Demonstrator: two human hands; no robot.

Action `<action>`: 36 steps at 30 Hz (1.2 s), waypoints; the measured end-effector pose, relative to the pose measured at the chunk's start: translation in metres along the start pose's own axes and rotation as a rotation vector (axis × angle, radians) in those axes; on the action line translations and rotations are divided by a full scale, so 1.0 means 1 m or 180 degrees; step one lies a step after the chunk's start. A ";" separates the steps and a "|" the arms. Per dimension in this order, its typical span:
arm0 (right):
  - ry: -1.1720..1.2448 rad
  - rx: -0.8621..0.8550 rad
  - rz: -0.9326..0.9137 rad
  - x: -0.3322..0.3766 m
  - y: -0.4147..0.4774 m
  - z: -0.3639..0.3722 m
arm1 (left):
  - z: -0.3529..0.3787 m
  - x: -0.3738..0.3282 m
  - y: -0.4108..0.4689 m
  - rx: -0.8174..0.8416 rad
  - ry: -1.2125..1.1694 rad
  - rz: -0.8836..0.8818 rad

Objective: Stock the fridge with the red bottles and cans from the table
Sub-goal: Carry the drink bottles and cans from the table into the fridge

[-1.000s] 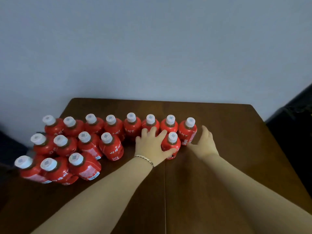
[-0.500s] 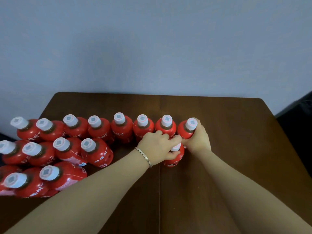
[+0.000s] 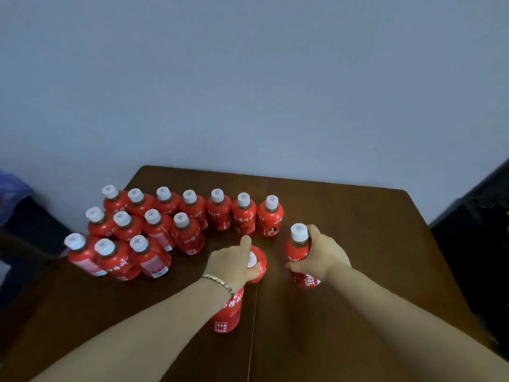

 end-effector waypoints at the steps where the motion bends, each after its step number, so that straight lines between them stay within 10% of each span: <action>1: -0.0091 0.0034 -0.0115 0.008 -0.004 -0.004 | -0.007 0.004 -0.011 -0.0061 -0.0027 -0.0097; 22: -0.0720 0.1726 -0.3927 0.322 -0.399 0.136 | -0.060 0.110 -0.579 -0.1290 -0.0848 -0.3999; 36: -0.1091 0.3095 -0.5731 0.286 -0.918 0.275 | 0.036 -0.039 -1.089 -0.2029 -0.0757 -0.6355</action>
Point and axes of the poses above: each hand's wrist, its own y-axis towards the middle knuckle, its own z-axis out of the palm, x = y × z, the point moved 7 cm from there along y, towards the middle knuckle, and after that the axes turned 9 degrees about -z, right-handed, at the moved point
